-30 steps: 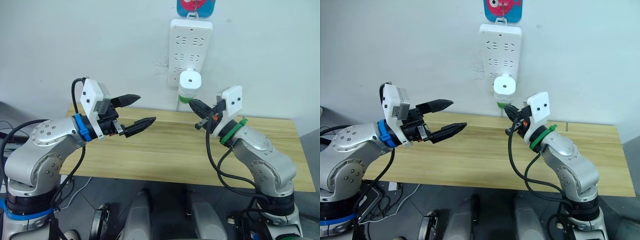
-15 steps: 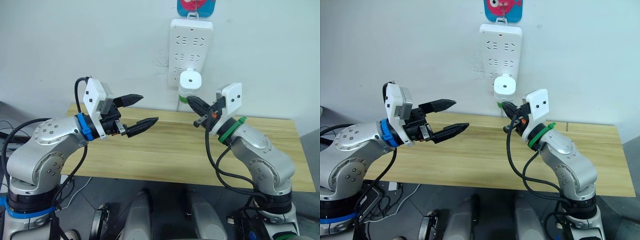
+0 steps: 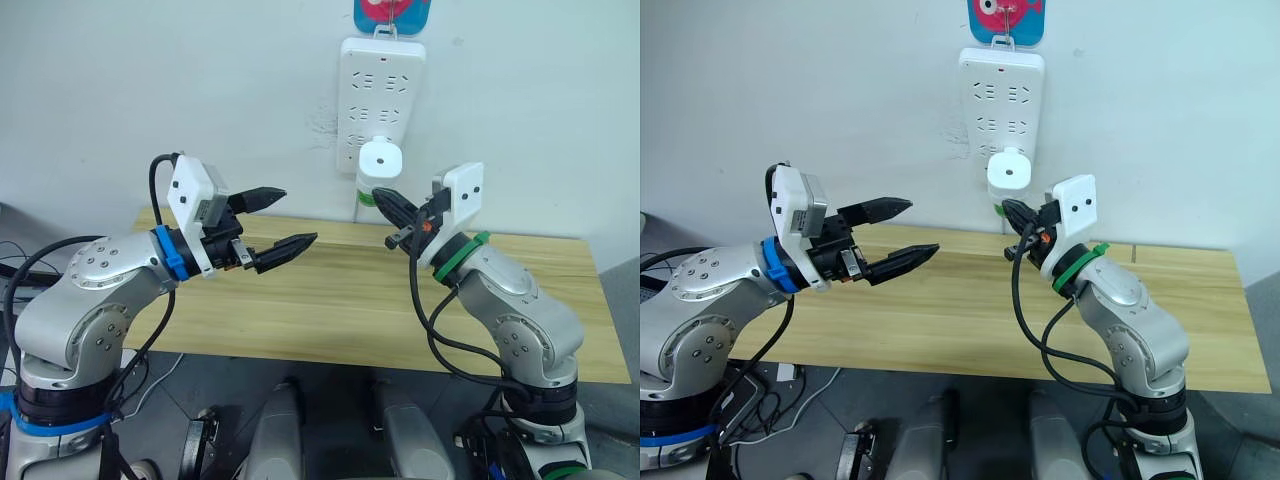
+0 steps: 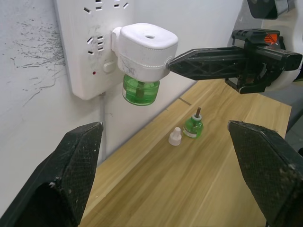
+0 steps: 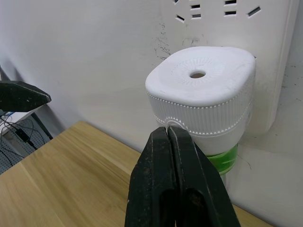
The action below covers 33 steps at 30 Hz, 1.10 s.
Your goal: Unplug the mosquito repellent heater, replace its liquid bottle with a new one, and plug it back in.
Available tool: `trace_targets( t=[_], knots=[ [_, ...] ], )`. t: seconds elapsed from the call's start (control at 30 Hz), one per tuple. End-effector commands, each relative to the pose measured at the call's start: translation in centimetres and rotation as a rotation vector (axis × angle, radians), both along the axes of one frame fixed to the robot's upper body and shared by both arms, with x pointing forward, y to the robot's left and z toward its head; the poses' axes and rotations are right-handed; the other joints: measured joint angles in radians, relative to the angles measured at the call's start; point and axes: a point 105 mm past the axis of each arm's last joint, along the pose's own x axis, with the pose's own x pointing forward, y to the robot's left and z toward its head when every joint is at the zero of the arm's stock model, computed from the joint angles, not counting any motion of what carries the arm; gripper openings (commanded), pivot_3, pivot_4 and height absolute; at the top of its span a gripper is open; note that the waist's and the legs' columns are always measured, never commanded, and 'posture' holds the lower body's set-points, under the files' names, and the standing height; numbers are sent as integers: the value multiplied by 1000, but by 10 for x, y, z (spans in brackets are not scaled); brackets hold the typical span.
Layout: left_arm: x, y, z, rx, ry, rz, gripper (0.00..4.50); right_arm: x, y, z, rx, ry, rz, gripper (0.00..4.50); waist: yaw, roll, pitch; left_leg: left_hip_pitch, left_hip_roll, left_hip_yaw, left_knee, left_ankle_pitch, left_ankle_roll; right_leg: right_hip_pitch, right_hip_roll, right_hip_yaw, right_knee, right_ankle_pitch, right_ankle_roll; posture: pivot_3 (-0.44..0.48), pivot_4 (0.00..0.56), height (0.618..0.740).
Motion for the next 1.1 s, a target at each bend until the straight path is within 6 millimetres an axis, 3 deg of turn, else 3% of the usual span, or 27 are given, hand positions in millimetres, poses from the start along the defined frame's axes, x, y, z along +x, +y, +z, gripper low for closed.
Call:
trace_targets(
  t=[0.03,0.33,0.53,0.7,0.83,1.0,1.1],
  knots=[
    [-6,-6,10,-5,-43,-28,4500,6,-12,13,4,-57,-82,39,0,0,0,0,0,0,0,0,0,0,0,0,0,0,0,35,360,740],
    [-6,-5,10,-11,-43,-25,4500,10,-18,18,15,-82,-135,39,0,0,0,1,0,0,1,2,-1,0,0,0,1,1,0,35,360,740],
    [-3,2,1,0,-13,-7,4500,-39,-2,-9,-92,42,201,39,4,0,1,0,0,-1,-1,2,-1,0,-1,0,-1,0,0,19,362,740],
    [9,23,-19,2,57,98,4500,-48,-35,-16,-185,79,182,39,-1,1,2,0,0,0,-3,2,-1,0,-1,0,-1,0,0,4,357,740],
    [20,56,-37,107,103,190,4500,-49,-86,-26,-279,128,77,930,0,1,2,0,0,0,-3,2,-1,-1,0,-1,-2,-2,-2,-10,348,740],
    [28,106,-52,235,120,302,4500,-51,-156,-31,-407,155,-59,2716,-1,1,2,0,-1,1,-4,2,-1,-1,-1,0,-2,-2,-3,-41,335,740],
    [32,120,-55,251,112,329,4500,-47,-175,-25,-406,129,-118,3788,-4,1,2,0,-1,2,-3,1,-1,-1,-1,0,-3,-2,-3,-51,333,740]
  ],
)
